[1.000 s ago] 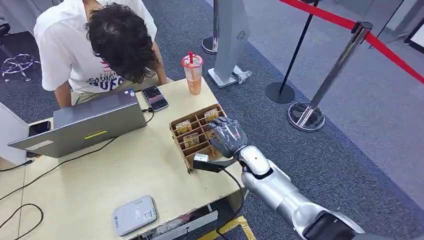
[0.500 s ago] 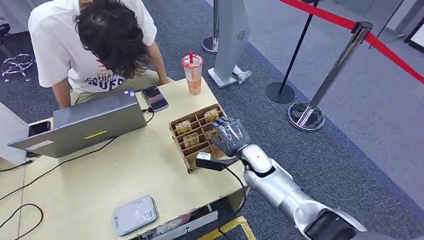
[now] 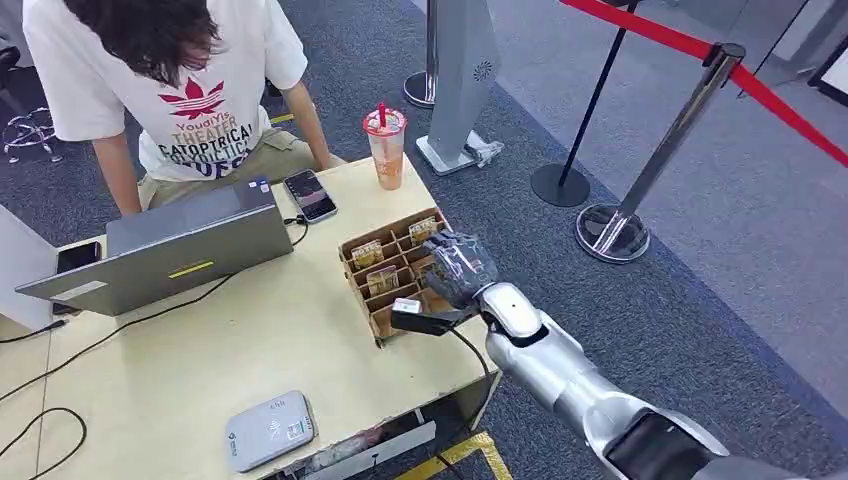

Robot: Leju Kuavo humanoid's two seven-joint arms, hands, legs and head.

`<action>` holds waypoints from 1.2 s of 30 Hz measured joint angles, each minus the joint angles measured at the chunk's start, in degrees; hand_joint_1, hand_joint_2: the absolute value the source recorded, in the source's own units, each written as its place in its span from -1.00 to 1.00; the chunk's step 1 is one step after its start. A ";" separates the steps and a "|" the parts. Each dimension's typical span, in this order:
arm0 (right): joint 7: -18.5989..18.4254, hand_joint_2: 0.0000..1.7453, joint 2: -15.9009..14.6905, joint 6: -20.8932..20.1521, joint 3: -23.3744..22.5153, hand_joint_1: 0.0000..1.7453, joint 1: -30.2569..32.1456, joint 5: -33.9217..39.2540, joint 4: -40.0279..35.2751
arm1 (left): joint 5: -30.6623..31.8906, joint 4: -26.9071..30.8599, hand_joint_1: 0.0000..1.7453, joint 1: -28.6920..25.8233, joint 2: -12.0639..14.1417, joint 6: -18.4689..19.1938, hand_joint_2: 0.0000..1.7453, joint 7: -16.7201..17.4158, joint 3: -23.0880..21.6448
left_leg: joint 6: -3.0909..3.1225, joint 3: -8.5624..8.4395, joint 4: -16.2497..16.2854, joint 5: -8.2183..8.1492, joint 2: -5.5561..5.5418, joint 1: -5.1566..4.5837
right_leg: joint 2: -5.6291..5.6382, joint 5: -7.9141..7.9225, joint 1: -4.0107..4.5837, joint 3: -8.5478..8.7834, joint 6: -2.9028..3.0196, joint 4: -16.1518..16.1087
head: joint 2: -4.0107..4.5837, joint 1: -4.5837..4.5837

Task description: Pass the card to the sensor for recognition and then transmit it.

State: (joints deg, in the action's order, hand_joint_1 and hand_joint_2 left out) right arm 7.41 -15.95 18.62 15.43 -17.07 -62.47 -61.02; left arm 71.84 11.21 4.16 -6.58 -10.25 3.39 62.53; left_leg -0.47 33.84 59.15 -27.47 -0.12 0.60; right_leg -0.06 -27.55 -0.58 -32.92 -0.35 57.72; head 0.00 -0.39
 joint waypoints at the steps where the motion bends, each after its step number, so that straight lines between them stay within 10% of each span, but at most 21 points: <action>1: 0.04 1.00 -0.09 -0.11 0.00 -0.10 0.01 0.02 0.00 | 0.00 0.00 -1.00 -0.01 0.00 0.00 -1.00 0.00 0.00 | 0.00 0.00 0.00 0.00 0.00 0.00 | 0.00 0.00 0.00 0.00 0.00 0.00 | 0.00 0.00; 36: -0.04 1.00 -1.82 -4.61 0.92 0.76 -1.55 3.06 1.33 | 0.13 0.00 -1.00 -0.02 0.00 0.09 -1.00 -0.11 0.00 | 0.00 -0.06 0.00 0.00 0.02 0.00 | 0.01 0.01 0.00 0.03 0.00 0.00 | 0.00 0.00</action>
State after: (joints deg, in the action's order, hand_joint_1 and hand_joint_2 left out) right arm 7.37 -17.77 14.01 16.35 -18.62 -59.41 -59.69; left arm 71.98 11.21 4.13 -6.58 -10.16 3.28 62.53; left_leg -0.47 33.78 59.15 -27.46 -0.10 0.60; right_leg -0.06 -27.55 -0.57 -32.89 -0.35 57.72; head 0.00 -0.39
